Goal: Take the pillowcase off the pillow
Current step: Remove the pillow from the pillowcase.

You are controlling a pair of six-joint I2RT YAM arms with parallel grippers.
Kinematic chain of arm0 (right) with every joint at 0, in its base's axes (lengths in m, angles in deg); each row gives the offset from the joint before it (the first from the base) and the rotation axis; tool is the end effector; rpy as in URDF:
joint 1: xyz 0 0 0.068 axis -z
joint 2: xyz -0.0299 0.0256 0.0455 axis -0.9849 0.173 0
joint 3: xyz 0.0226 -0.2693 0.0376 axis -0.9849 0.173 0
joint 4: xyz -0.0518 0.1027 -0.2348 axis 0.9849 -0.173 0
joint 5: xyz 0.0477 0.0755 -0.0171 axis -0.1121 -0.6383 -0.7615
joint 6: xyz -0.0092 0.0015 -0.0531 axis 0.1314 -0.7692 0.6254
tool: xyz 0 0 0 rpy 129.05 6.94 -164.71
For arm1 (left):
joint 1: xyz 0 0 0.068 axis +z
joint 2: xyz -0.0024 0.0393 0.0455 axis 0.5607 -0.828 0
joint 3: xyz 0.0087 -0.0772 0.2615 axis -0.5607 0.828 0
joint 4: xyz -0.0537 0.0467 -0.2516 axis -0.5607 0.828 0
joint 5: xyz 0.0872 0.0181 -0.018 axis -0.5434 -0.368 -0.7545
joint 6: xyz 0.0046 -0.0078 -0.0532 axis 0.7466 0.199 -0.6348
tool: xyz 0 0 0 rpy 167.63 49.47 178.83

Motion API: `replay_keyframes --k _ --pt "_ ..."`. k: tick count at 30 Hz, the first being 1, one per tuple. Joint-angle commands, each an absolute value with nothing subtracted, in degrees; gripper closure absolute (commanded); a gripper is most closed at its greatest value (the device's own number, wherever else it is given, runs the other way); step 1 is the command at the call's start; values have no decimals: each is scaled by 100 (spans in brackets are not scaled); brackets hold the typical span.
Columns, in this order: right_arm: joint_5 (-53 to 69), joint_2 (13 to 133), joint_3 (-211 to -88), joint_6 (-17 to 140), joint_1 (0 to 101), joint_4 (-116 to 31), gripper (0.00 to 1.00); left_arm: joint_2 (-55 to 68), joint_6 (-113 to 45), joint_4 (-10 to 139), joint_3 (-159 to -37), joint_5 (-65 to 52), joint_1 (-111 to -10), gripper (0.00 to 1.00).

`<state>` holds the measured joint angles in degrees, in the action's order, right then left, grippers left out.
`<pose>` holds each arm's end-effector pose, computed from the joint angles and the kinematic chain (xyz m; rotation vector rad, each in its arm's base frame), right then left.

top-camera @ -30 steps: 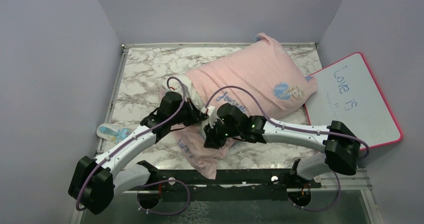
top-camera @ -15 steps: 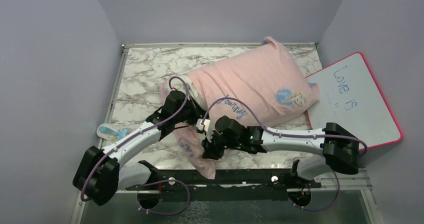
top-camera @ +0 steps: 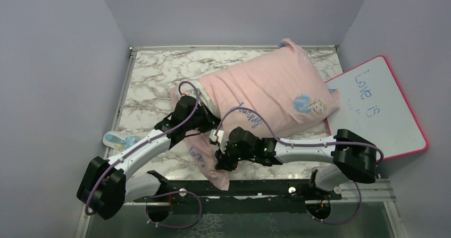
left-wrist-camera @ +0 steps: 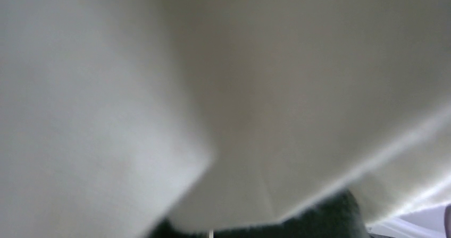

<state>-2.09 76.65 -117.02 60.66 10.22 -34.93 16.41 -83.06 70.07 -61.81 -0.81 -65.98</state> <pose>0.0961 0.2918 0.1954 -1.3755 1.9269 1.0508 0.2038 -0.1368 0.2259 -0.4281 2.3364 -1.1294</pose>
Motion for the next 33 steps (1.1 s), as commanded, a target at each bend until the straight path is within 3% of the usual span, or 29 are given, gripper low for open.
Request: replay_keyframes --k 1,9,11,13,17,23,33 --pt "-1066 8063 -11476 5556 375 -4038 75 1685 -8392 6311 -6466 -822 -6434 100" --pt "1285 7684 -11618 5124 375 -4665 77 1954 -8367 6275 -6179 -687 -6434 100" --pt "1337 7311 -11650 5011 375 -4668 72 2078 -8239 6386 -6135 -621 -6434 100" --pt "1242 6967 -11753 4948 375 -4649 62 2224 -8073 6607 -6114 -609 -6434 93" --pt "1384 6738 -12345 4827 373 -5203 55 2628 -7802 7153 -6172 -724 -6434 76" --pt "2726 6656 -13038 4459 373 -6077 46 3305 -7682 7698 -6353 -973 -6434 63" --pt "3000 6344 -13405 4338 375 -6066 42 3901 -7541 8153 -6471 -836 -6434 42"
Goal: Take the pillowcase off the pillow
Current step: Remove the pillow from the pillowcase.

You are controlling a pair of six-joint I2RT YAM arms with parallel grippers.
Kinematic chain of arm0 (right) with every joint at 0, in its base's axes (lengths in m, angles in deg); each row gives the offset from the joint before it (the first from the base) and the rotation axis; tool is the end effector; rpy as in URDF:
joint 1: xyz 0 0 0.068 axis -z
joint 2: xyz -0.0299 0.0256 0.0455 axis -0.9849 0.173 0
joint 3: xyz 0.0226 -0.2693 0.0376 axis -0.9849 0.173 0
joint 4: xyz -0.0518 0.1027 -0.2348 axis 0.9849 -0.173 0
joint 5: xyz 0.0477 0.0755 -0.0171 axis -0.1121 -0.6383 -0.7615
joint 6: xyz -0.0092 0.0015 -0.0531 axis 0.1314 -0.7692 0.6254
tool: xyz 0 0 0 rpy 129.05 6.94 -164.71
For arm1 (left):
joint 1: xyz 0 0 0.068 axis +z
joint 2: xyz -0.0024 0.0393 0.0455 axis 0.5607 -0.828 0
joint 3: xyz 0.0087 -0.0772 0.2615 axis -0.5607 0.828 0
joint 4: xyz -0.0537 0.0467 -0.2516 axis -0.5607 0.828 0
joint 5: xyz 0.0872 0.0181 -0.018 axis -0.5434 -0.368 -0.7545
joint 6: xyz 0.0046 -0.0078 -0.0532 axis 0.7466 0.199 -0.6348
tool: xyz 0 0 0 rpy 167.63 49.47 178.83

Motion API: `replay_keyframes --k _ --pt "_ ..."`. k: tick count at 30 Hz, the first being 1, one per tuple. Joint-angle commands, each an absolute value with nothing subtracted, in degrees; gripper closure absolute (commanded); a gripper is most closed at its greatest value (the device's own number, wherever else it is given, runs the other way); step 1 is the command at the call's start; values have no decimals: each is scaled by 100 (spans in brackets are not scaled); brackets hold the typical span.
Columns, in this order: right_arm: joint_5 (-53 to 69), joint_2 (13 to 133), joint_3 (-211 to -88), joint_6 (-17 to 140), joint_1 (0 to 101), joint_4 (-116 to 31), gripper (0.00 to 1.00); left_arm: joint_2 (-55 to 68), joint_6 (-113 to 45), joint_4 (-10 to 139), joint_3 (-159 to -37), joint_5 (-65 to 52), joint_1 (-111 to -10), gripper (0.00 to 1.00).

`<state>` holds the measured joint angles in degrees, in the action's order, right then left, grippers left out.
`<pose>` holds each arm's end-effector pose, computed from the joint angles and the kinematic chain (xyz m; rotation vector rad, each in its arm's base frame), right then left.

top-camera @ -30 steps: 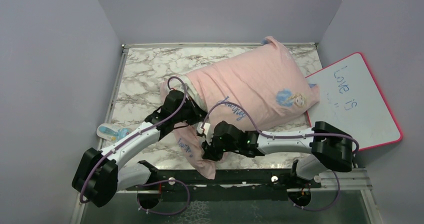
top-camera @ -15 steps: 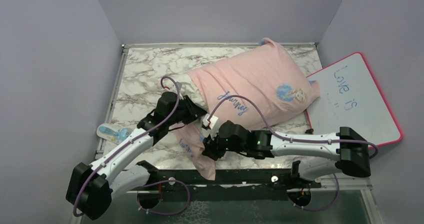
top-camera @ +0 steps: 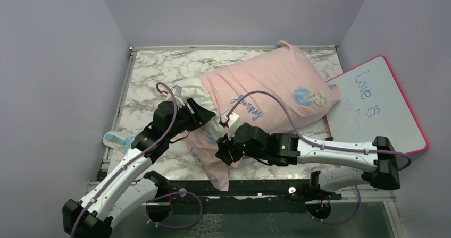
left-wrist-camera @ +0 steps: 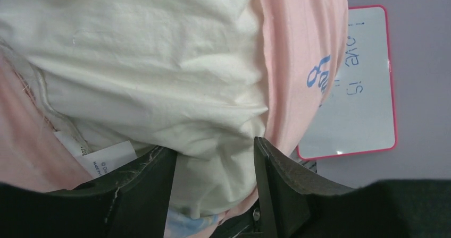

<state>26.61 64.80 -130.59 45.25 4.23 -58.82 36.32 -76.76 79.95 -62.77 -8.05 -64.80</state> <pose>0.0770 0.2751 0.2938 -0.8860 2.0667 0.7738 0.1603 -0.1000 0.2837 -0.3438 2.0843 -1.0514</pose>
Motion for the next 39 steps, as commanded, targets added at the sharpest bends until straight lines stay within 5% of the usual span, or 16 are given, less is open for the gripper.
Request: replay_keyframes --k 1,13,20,30,31,35,39 --pt "3138 6379 -13512 4298 375 -6143 42 3973 -7539 8210 -6490 -822 -6434 42" --pt "4648 7517 -14872 3827 447 -6910 48 5307 -8229 10379 -6326 -2189 -6434 36" --pt "4934 8499 -15512 3675 589 -7376 32 5814 -8552 10137 -5439 -922 -6434 36" --pt "5296 9240 -16069 3279 917 -7906 31 5289 -8460 8964 -4673 105 -6434 38" --pt "5264 9285 -16102 3281 926 -7935 31 5183 -8404 8848 -4637 153 -6434 42" --pt "5251 9459 -16280 3194 1018 -8217 31 4925 -8212 8836 -4546 311 -6434 95" --pt "4799 9404 -16212 3339 1270 -8019 31 5373 -8422 9105 -4318 170 -6436 100"
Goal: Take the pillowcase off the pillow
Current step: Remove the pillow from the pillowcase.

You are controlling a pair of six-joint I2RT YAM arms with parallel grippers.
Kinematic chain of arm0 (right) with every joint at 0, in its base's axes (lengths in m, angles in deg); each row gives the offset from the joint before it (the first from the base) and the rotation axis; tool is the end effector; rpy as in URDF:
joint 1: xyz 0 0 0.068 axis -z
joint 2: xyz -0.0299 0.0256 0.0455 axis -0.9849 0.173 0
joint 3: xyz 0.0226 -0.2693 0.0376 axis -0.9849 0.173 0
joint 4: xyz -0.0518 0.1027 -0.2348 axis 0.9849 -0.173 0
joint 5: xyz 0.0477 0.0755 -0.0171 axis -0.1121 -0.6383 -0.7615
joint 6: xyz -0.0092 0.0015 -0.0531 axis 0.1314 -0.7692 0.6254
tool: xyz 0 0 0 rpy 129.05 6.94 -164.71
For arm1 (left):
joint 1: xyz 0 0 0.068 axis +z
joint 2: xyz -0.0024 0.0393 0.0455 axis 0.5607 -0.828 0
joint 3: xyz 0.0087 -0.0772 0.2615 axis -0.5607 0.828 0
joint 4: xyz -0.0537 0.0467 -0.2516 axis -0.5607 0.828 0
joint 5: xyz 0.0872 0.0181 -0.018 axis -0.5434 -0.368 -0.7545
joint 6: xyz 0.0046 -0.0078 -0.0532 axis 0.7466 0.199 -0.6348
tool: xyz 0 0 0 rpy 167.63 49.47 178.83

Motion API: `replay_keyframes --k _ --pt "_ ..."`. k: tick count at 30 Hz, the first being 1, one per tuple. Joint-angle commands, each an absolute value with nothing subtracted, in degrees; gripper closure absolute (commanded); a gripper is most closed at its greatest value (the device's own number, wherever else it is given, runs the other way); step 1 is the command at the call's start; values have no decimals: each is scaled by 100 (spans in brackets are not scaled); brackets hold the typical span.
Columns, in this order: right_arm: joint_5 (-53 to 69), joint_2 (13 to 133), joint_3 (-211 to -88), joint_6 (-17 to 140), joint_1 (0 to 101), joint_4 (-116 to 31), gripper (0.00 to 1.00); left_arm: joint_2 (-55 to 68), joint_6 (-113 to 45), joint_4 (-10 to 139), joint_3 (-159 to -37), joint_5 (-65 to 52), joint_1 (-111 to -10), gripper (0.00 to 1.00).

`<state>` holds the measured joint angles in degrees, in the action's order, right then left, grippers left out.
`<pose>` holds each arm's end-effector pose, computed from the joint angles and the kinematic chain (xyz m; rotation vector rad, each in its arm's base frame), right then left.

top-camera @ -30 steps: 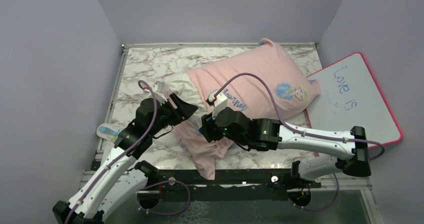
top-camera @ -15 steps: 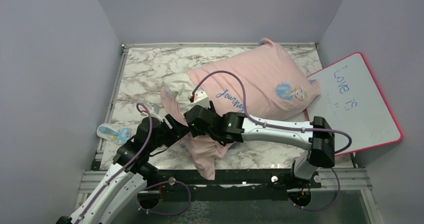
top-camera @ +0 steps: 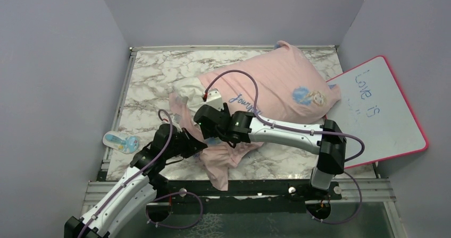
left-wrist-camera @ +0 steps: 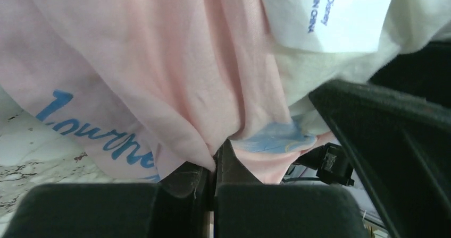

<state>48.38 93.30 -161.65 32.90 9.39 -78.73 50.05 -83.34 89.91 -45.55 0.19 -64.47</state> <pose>0.1479 0.3619 0.2909 -0.4549 2.2424 0.2420 0.1136 -0.0772 0.1974 -0.4702 2.3733 -1.1104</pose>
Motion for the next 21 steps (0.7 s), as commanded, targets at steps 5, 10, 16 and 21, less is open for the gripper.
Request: replay_keyframes --k 5,10,16,21 --pt "4445 9848 -16476 3460 1359 -8280 18 5772 -8637 9289 -4046 216 -6434 100" --pt "4683 10476 -16661 3137 1359 -8624 17 5734 -8584 9284 -3977 305 -6442 100" --pt "5439 10938 -16900 2856 1368 -8616 29 5937 -8719 9286 -3836 244 -6443 100" --pt "5796 11236 -17575 2858 1377 -8968 70 5984 -8724 9299 -3766 223 -6443 100"
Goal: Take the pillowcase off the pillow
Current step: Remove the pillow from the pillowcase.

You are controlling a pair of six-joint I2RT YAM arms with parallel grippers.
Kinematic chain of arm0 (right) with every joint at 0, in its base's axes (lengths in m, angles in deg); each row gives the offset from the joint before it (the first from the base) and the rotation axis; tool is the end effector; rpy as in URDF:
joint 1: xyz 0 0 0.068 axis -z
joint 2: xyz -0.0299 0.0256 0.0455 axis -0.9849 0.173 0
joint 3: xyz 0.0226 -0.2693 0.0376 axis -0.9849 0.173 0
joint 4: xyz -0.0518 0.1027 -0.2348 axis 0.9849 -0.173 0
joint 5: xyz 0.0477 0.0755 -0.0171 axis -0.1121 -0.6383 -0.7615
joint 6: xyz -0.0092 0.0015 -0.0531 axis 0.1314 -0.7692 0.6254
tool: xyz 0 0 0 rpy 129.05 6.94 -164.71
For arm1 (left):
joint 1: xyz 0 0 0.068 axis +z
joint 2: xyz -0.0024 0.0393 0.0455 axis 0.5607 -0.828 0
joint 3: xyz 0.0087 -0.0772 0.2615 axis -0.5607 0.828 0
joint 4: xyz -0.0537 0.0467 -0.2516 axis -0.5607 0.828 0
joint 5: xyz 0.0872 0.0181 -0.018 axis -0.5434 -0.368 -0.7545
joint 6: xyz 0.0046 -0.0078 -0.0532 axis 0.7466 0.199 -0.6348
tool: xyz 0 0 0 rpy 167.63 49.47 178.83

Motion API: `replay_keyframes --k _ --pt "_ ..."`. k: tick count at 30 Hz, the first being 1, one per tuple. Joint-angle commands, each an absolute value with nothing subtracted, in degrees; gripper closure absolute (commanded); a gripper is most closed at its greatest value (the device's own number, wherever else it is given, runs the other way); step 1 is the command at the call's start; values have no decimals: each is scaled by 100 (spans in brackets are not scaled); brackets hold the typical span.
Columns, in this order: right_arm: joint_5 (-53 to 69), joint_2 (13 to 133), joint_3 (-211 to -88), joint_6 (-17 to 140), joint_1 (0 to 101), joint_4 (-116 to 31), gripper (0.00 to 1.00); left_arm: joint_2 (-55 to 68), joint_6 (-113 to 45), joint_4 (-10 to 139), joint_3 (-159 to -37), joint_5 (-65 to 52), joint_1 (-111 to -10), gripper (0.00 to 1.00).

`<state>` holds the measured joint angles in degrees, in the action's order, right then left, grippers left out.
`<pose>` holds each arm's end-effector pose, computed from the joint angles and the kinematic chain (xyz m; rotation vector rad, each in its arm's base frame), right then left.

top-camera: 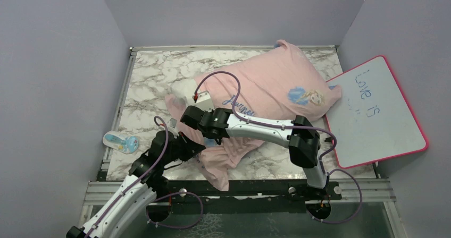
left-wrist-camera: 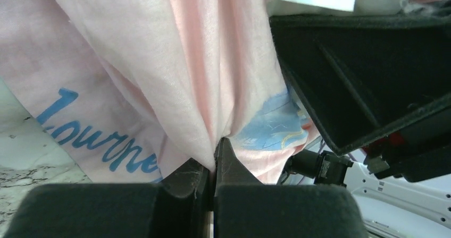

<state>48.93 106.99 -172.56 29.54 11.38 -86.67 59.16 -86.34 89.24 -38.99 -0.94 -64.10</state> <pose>0.1763 0.3967 0.2482 -0.4337 2.3518 0.0622 0.1002 -0.0677 0.1764 -0.5300 2.3071 -1.1468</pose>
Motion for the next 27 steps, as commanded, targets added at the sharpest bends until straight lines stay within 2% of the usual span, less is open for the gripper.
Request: replay_keyframes --k 1,3,4,15,27 --pt "5801 11177 -17650 2971 1377 -8923 80 6010 -8730 9304 -3753 207 -6443 100" --pt "5804 10947 -17648 3289 1390 -8632 97 6066 -8764 9308 -3710 154 -6443 100" --pt "5813 10807 -17645 3438 1413 -8494 99 6101 -8783 9312 -3685 128 -6443 100" --pt "5539 9551 -17891 4442 2290 -7544 99 6221 -8851 9360 -3639 38 -6443 100" --pt "4921 9728 -18561 4592 2646 -7420 100 6131 -8886 9551 -3714 -152 -6443 100"
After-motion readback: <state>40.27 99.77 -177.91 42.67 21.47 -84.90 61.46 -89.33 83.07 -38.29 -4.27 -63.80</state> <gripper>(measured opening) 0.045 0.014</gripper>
